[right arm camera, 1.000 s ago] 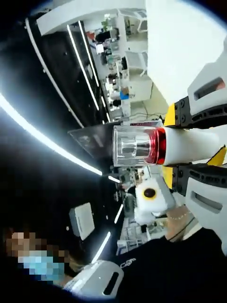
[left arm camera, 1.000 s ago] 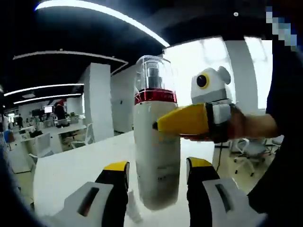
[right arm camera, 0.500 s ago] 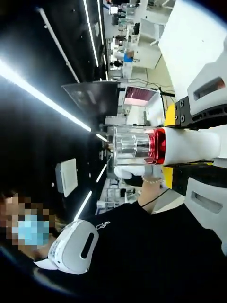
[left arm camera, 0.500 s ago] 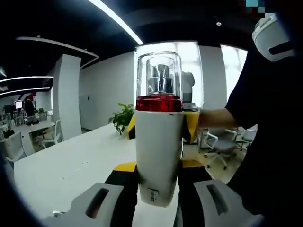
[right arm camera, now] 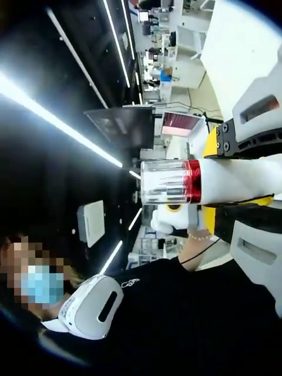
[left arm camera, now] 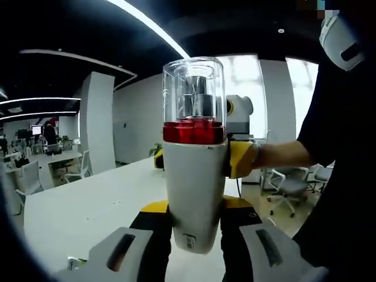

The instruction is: Arrange the skincare products in the storage area until every visible bottle or jar stands upright without overlapping.

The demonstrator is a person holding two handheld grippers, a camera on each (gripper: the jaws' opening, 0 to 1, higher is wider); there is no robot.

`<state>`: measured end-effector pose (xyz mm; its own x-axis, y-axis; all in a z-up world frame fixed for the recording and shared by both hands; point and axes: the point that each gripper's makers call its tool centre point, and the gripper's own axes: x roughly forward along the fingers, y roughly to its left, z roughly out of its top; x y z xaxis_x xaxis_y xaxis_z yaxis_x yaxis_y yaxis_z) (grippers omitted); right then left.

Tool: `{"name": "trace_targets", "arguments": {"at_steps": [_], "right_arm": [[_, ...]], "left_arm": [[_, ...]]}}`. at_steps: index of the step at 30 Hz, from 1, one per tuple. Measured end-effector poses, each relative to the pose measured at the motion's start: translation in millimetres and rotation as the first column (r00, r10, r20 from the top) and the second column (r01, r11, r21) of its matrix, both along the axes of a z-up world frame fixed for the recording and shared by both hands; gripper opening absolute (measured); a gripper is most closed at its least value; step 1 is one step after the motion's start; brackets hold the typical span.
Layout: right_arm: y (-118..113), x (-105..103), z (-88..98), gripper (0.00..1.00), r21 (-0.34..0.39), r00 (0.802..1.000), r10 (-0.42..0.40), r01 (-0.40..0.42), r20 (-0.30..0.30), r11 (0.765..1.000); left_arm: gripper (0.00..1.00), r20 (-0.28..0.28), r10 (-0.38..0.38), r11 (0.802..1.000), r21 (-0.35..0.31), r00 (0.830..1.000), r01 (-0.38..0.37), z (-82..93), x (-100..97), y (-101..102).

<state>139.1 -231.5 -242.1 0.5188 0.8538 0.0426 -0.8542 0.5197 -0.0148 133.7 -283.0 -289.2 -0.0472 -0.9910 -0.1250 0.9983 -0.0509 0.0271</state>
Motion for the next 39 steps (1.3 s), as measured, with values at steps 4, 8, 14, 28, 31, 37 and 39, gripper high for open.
{"name": "trace_targets", "arguments": {"at_steps": [4, 8, 14, 28, 31, 37, 39], "right_arm": [[-0.7, -1.3, -6.8, 0.17, -0.002, 1.000, 0.000, 0.000, 0.005, 1.000], [-5.3, -4.1, -12.6, 0.17, 0.041, 1.000, 0.012, -0.011, -0.014, 0.999], [-18.8, -0.7, -21.7, 0.17, 0.090, 0.999, 0.007, -0.004, -0.034, 0.996], [-53.9, 13.2, -72.6, 0.17, 0.144, 0.994, -0.062, 0.075, -0.093, 0.987], [-60.6, 16.6, -82.4, 0.17, 0.154, 0.993, -0.078, 0.091, -0.085, 0.984], [-70.4, 21.4, -100.5, 0.17, 0.151, 0.992, -0.107, 0.116, -0.071, 0.982], [-70.5, 22.6, -104.4, 0.17, 0.152, 0.991, -0.110, 0.120, -0.070, 0.981]], "left_arm": [[0.35, 0.005, 0.013, 1.000, 0.014, 1.000, -0.013, -7.0, 0.7, 0.8], [0.36, -0.015, -0.009, 1.000, -0.006, 1.000, 0.009, -14.0, -2.0, -2.4], [0.45, -0.072, -0.041, 0.998, 0.034, 0.997, 0.044, -41.9, -5.7, -3.0], [0.76, -0.148, 0.223, 0.975, 0.062, 0.964, -0.216, -85.8, 30.2, 40.1], [0.82, -0.131, 0.272, 0.962, 0.075, 0.953, -0.264, -97.1, 36.5, 52.5], [0.91, -0.139, 0.316, 0.948, 0.091, 0.939, -0.306, -114.7, 41.0, 73.2], [0.93, -0.110, 0.328, 0.945, 0.054, 0.938, -0.324, -115.1, 44.4, 78.5]]}}
